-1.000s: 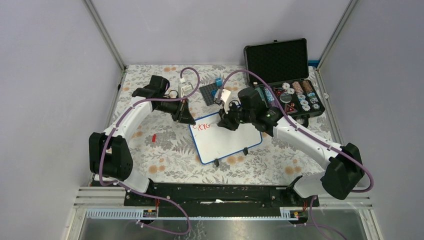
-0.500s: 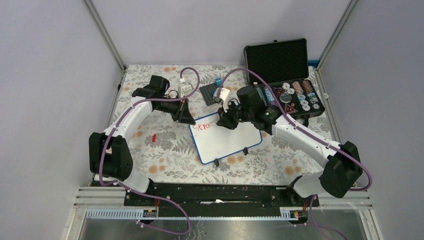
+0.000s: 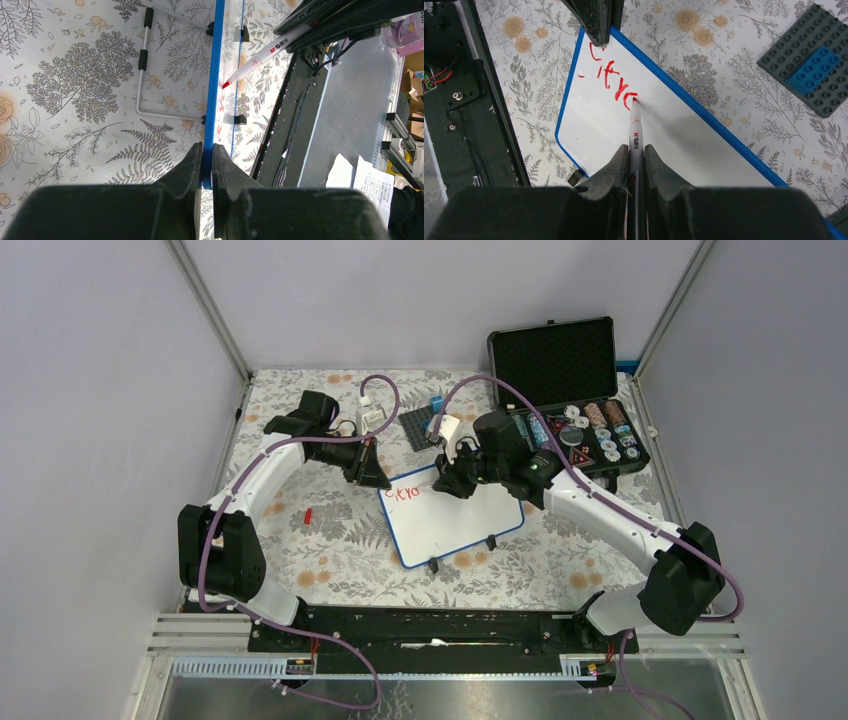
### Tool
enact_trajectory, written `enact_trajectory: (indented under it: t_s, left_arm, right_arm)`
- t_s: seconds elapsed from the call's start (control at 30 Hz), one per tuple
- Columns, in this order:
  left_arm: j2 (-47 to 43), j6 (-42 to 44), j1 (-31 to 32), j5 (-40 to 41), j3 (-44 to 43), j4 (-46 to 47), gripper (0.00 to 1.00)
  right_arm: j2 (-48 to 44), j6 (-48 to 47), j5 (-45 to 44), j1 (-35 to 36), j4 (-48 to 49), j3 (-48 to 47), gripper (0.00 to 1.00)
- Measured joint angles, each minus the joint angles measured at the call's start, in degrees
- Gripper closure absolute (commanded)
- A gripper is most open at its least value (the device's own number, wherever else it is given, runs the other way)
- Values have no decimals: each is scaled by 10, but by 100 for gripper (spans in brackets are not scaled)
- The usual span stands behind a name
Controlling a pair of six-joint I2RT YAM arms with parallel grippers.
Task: Write a sentence on the whiteboard
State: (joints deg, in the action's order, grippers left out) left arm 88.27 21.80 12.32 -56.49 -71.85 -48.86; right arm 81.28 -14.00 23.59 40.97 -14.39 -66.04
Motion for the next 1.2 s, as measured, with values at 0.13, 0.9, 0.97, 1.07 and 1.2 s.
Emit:
enact_trajectory:
  t_s: [0.13,0.9,0.97,1.07,1.2]
  left_arm:
    - [0,0,0,0,0,0,100]
    - [0,0,0,-3,0,-1,100]
    - [0,0,0,-3,0,-1,100]
    - [0,0,0,-3,0,-1,100]
    - [0,0,0,-3,0,-1,100]
  right_arm:
    - [1,3,0,0,0,-3,100]
    - [-37,-10,8,-2,-5,7,100]
    - [-37,-11,-2,-2,-5,10,100]
    - [-37,-13,-7,-2,-5,10,100]
    - [-36,-13,-16,-2,-5,10,100]
